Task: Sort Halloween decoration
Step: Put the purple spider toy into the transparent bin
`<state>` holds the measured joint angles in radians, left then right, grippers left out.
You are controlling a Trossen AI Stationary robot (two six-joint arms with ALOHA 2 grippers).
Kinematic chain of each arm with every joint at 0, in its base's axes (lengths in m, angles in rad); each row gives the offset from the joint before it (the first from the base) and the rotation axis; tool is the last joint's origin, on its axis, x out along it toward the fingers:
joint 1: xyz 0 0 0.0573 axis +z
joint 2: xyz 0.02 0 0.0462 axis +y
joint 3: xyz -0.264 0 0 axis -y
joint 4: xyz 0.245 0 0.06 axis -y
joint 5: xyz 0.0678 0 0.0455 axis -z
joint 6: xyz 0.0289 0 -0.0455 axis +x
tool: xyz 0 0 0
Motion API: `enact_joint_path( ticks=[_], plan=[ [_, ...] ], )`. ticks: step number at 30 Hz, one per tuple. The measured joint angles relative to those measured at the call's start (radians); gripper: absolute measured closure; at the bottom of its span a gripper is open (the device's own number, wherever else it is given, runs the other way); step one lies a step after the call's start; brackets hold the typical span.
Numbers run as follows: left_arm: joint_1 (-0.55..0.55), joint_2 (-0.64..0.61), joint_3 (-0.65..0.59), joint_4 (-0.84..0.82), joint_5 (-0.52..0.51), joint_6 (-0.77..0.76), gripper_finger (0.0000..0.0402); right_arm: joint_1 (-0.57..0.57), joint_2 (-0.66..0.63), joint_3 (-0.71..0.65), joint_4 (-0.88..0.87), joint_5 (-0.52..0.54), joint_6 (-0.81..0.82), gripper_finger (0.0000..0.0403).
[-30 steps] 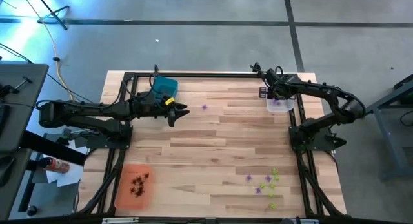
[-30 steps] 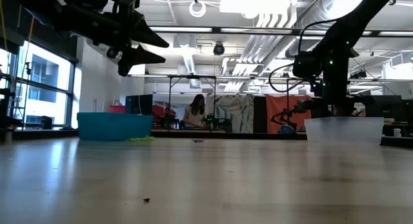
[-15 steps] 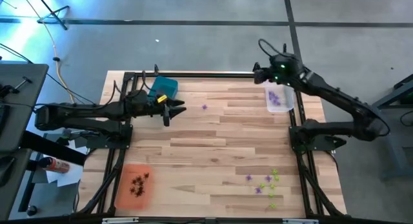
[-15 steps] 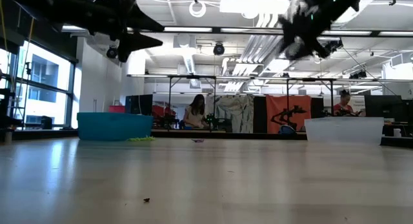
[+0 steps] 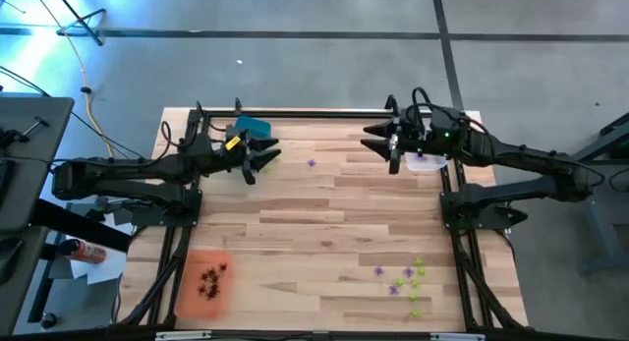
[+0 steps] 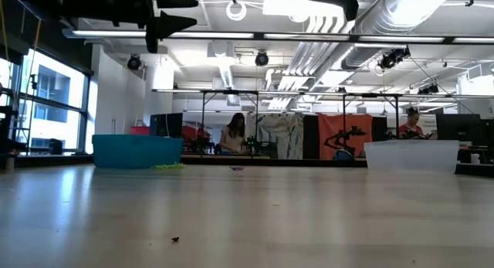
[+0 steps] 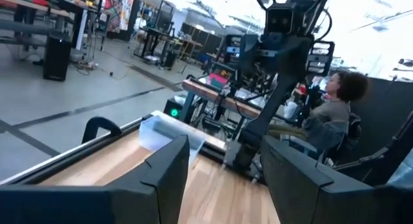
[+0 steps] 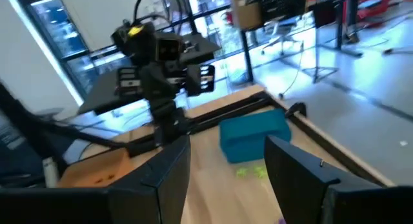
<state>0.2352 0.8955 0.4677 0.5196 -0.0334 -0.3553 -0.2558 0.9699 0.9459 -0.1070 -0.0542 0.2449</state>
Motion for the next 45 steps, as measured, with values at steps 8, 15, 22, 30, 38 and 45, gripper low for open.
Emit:
enact_joint_path(
  ticks=[8, 15, 22, 30, 38, 45],
  plan=[
    [0.0, 0.0, 0.017, 0.002, -0.023, 0.001, 0.0222, -0.002, 0.015, 0.0, -0.052, -0.054, 0.154, 0.021],
    [0.0, 0.0, 0.017, -0.005, -0.024, -0.03, 0.0222, 0.258, 0.1, -0.001, -0.304, -0.182, 0.505, 0.0225],
    [0.0, 0.0, 0.017, -0.006, -0.024, -0.036, 0.0222, 0.609, 0.321, -0.001, -0.521, -0.211, 0.863, 0.0252],
    [0.0, 0.0, 0.017, -0.01, -0.024, -0.036, 0.0222, 0.746, 0.584, 0.005, -0.467, -0.264, 1.045, 0.0258],
    [0.0, 0.0, 0.017, -0.066, -0.001, -0.061, 0.0222, 0.748, 0.799, 0.175, -0.648, -0.17, 1.061, 0.0258],
    [-0.001, 0.0, 0.017, -0.09, 0.065, -0.07, 0.0222, 0.748, 0.939, 0.323, -0.815, -0.104, 1.034, 0.0258]
  ],
)
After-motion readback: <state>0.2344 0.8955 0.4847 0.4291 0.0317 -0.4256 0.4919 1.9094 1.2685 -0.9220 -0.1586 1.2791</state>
